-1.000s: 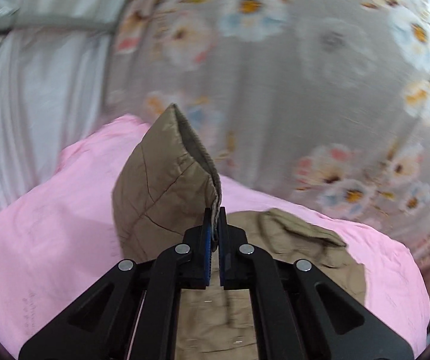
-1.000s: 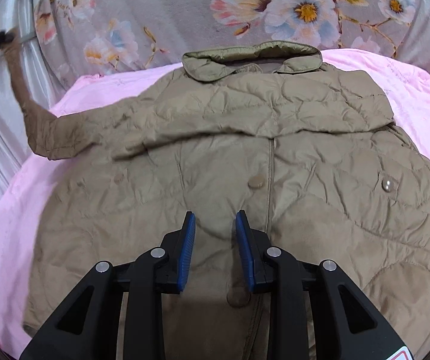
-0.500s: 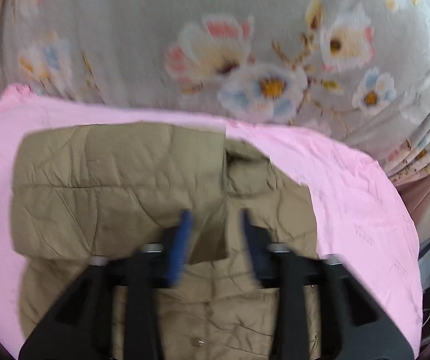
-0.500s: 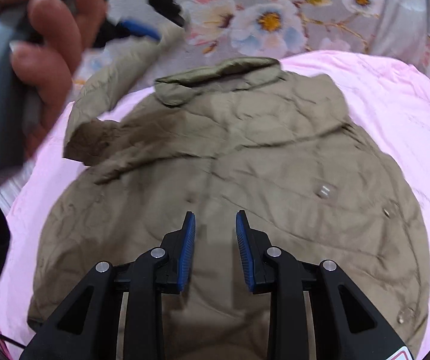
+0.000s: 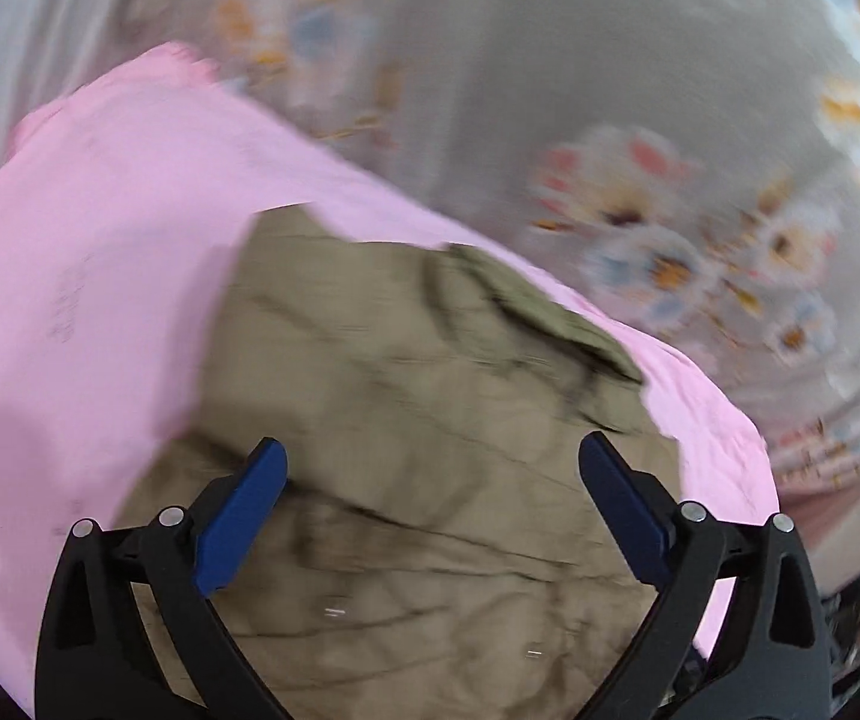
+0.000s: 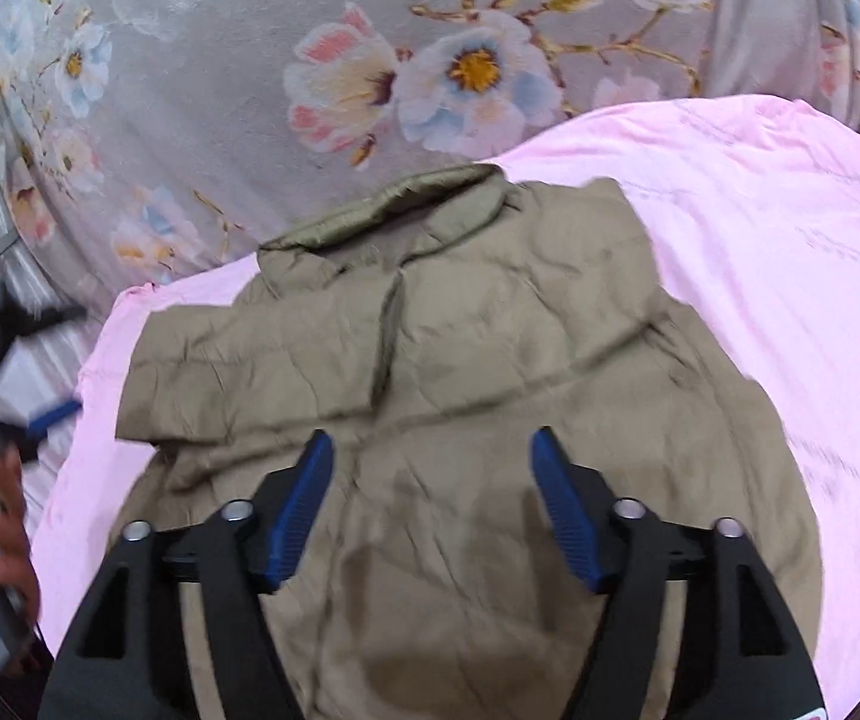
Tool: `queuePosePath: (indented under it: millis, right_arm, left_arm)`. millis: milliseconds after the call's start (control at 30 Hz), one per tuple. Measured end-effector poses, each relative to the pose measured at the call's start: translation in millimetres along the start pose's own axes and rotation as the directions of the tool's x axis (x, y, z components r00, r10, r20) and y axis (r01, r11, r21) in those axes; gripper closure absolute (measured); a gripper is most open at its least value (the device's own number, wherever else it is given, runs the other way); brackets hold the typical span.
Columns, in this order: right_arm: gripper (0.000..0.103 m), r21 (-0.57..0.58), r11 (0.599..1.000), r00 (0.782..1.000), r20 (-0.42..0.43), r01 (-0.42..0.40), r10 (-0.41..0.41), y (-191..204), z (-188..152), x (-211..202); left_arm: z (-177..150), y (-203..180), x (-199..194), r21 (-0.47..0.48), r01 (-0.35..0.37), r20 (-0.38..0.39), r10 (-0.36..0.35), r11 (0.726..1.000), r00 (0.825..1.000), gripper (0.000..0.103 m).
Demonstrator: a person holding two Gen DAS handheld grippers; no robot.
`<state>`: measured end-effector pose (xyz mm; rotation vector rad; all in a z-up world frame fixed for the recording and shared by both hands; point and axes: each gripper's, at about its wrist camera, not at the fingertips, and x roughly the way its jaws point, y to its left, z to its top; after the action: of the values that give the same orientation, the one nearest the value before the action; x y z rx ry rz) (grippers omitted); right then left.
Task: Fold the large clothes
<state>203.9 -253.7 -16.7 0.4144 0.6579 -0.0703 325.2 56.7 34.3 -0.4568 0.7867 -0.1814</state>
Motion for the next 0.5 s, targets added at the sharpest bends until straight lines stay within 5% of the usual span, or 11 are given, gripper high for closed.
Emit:
queuePosePath:
  millis: [100, 267, 367, 400, 500]
  right_arm:
    - [0.03, -0.021, 1.0, 0.999, -0.041, -0.021, 0.02, 9.4, 19.8, 35.5]
    - [0.031, 0.049, 0.996, 0.987, -0.135, -0.079, 0.085, 20.5, 26.5, 83.1]
    - [0.068, 0.048, 0.992, 0.972, -0.198, -0.116, 0.123, 30.5, 26.0, 109.2]
    - [0.092, 0.045, 0.994, 0.97, -0.217, -0.098, 0.105, 31.8, 27.7, 114.4]
    - [0.1, 0.032, 0.994, 0.982, -0.153, -0.109, 0.113, 33.0, 44.6, 97.1]
  left_arm:
    - [6.8, 56.2, 15.7, -0.136, -0.012, -0.055, 0.004, 0.991, 0.998, 0.008]
    - [7.3, 106.7, 38.9, -0.317, 0.062, -0.095, -0.097, 0.946, 0.991, 0.008]
    - [6.1, 119.5, 59.6, -0.397, 0.1, -0.113, -0.156, 0.912, 0.981, 0.01]
    - [5.4, 121.8, 66.6, -0.425, 0.111, -0.12, -0.177, 0.899, 0.977, 0.011]
    - [3.9, 124.0, 81.7, -0.492, 0.15, -0.128, -0.241, 0.858, 0.962, 0.014]
